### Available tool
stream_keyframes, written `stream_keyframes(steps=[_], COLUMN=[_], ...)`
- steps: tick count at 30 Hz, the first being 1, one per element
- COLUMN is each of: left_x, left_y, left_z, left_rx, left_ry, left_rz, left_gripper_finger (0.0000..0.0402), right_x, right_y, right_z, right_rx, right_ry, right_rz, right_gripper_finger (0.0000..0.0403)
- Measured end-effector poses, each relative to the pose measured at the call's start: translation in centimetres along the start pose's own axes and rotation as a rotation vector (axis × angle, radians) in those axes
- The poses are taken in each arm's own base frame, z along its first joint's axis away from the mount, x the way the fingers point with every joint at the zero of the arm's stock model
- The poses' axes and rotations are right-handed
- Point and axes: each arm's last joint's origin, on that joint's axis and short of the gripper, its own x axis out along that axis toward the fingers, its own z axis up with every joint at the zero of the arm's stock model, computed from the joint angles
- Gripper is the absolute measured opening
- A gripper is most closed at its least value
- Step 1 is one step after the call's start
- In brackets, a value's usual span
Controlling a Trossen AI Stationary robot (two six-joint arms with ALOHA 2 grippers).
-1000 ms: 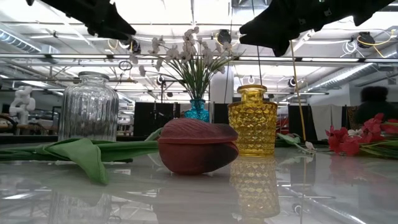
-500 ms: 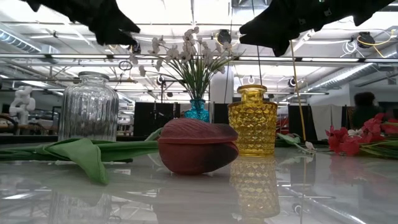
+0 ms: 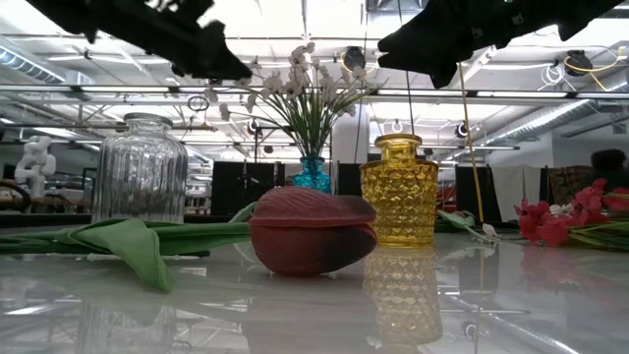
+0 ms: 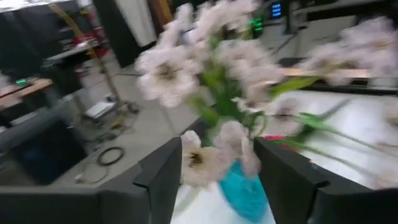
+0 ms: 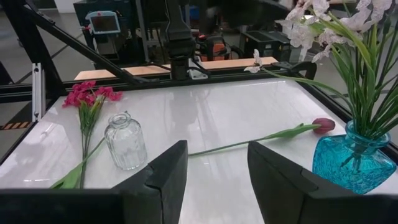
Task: Sort flowers into vase by color
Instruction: Put the left white flowers into the blue vase
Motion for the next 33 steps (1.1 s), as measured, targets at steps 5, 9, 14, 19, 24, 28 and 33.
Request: stream_keyframes(steps=[5,9,14,19,24,28,33], left_x=[1.7,2.1,1.8,1.2,-0.3,-2.2,-4.0], left_y=[1.1,1.9,3.2,3.6,2.4,1.4,-0.2], left_z=[-1.3,-1.3,-0.6,-0.6,-0.2,0.4,0.3], left_rx=[0.036,0.062,0.119,0.101,0.049,-0.004,-0.145], left_ry=[0.073,0.067,0.036,0.052,0.049,0.032,0.06], left_rz=[0.086,0.127,0.227,0.225,0.107,0.019,-0.15], left_gripper_finger=[0.0183,0.018,0.018,0.018,0.018,0.018,0.018], right_x=[0.0,0.0,0.0,0.0,0.0,0.0,0.0], right_y=[0.0,0.0,0.0,0.0,0.0,0.0,0.0], right_z=[0.0,0.0,0.0,-0.1,-0.2,-0.4,-0.4], right_rx=[0.0,0.0,-0.002,0.0,0.01,0.007,0.017], right_ry=[0.0,0.0,0.004,0.009,0.025,0.039,0.039], right_rz=[0.0,0.0,0.0,-0.001,0.023,0.021,0.021], right_gripper_finger=[0.016,0.016,0.016,0.016,0.016,0.016,0.016])
